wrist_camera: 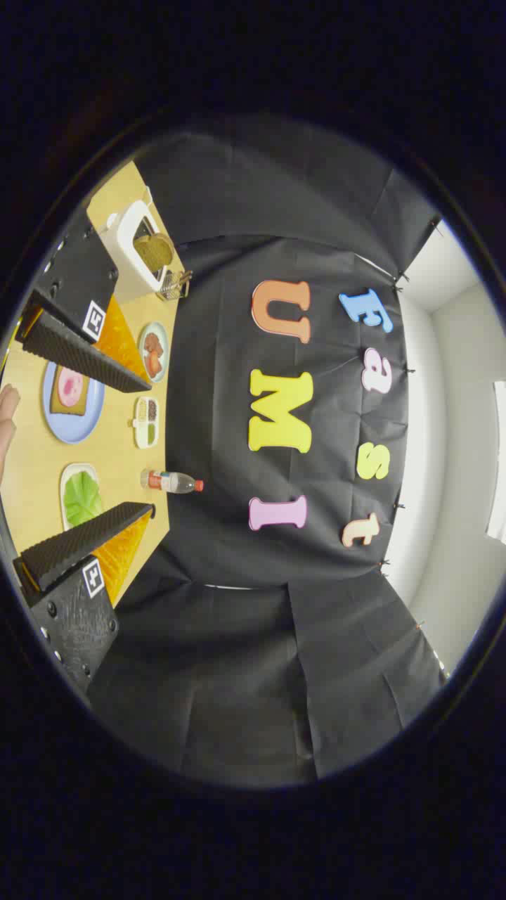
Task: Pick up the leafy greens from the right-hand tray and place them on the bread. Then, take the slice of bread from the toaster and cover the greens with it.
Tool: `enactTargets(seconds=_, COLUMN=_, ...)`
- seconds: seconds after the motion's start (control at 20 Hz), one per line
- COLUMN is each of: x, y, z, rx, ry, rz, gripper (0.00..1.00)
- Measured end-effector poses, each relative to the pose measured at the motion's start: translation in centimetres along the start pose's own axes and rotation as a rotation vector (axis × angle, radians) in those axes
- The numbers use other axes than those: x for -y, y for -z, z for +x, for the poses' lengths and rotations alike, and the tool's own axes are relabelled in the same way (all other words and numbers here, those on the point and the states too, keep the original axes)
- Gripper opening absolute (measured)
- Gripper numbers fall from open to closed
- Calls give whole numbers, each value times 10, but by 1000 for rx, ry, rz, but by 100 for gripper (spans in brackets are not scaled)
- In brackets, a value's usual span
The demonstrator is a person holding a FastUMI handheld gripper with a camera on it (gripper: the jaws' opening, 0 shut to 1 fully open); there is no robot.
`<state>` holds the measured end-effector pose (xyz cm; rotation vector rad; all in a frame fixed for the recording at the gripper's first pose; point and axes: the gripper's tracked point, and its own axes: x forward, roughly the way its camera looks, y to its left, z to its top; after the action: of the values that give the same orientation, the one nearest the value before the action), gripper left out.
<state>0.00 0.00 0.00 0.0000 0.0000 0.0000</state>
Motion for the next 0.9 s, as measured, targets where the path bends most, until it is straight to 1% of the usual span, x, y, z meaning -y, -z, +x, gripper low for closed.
enactTargets(seconds=0.3, x=5, y=2, z=2, rx=-5, ry=-5, rz=-6, gripper=96)
enactTargets(seconds=0.45, x=3, y=7, z=3, rx=-14, ry=-22, rz=-15, gripper=96)
enactTargets(seconds=0.6, x=7, y=10, z=8, rx=-21, ry=-16, rz=-20, gripper=95)
enactTargets(seconds=0.8, x=18, y=21, z=32, rx=-36, ry=-7, rz=-34, gripper=95)
enactTargets(seconds=0.9, x=34, y=32, z=54, rx=-62, ry=22, rz=-54, gripper=95)
